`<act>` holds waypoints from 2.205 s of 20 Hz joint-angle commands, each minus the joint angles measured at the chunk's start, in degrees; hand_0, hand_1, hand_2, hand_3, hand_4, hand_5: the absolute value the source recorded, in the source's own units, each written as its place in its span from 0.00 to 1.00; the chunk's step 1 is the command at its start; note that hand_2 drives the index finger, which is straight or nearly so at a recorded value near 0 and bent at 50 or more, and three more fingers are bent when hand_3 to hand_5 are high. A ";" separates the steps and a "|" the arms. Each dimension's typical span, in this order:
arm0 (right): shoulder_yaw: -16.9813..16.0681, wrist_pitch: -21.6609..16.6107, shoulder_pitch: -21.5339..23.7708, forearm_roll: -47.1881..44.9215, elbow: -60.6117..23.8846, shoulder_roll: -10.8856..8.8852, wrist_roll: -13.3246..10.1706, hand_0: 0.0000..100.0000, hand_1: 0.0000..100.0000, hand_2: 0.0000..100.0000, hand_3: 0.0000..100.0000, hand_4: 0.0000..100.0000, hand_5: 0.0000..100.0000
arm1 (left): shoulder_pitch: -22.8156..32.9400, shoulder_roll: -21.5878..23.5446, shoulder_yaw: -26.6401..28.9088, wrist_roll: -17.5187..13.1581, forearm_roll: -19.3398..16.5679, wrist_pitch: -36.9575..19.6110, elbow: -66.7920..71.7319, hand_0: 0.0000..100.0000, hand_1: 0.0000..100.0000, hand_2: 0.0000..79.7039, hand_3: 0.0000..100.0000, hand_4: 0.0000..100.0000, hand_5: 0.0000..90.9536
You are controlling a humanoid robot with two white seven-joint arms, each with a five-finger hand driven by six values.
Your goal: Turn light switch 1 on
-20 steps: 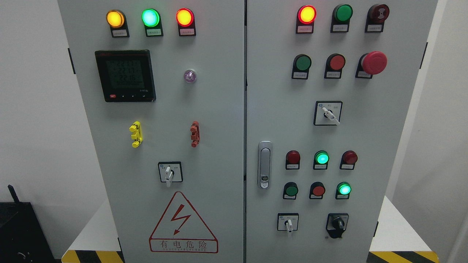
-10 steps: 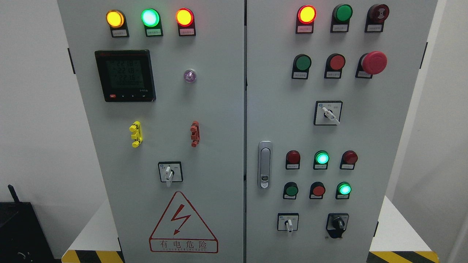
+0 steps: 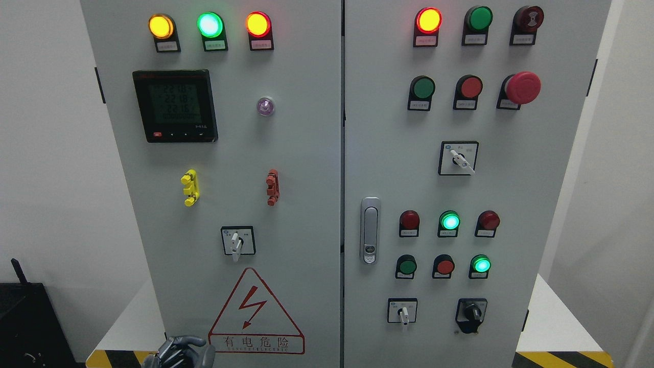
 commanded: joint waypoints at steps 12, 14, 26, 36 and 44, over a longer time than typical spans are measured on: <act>0.00 0.05 0.00 -1.41 0.00 0.00 0.03 0.00 0.00 0.00 0.00 0.00 0.00 | -9.77 -4.38 -6.58 6.58 -5.26 9.41 -2.63 0.00 0.65 0.65 0.87 0.86 0.88; 0.00 0.05 0.00 -1.41 0.00 0.00 0.03 0.00 0.00 0.00 0.00 0.00 0.00 | -9.94 -4.47 -6.58 6.66 -5.88 9.41 -2.36 0.00 0.65 0.66 0.87 0.86 0.88; 0.00 0.05 0.00 -1.41 0.00 0.00 0.03 0.00 0.00 0.00 0.00 0.00 0.00 | -11.17 -8.25 -4.65 6.75 -7.90 13.18 -2.36 0.00 0.66 0.65 0.91 0.84 0.92; 0.00 0.05 0.00 -1.41 0.00 0.00 0.03 0.00 0.00 0.00 0.00 0.00 0.00 | -12.05 -7.81 0.45 6.75 -9.40 13.45 -2.27 0.00 0.68 0.65 0.91 0.84 0.94; 0.00 0.05 0.00 -1.41 0.00 0.00 0.03 0.00 0.00 0.00 0.00 0.00 0.00 | -14.16 -7.99 -0.43 6.67 -9.31 13.63 -0.96 0.00 0.68 0.66 0.91 0.84 0.94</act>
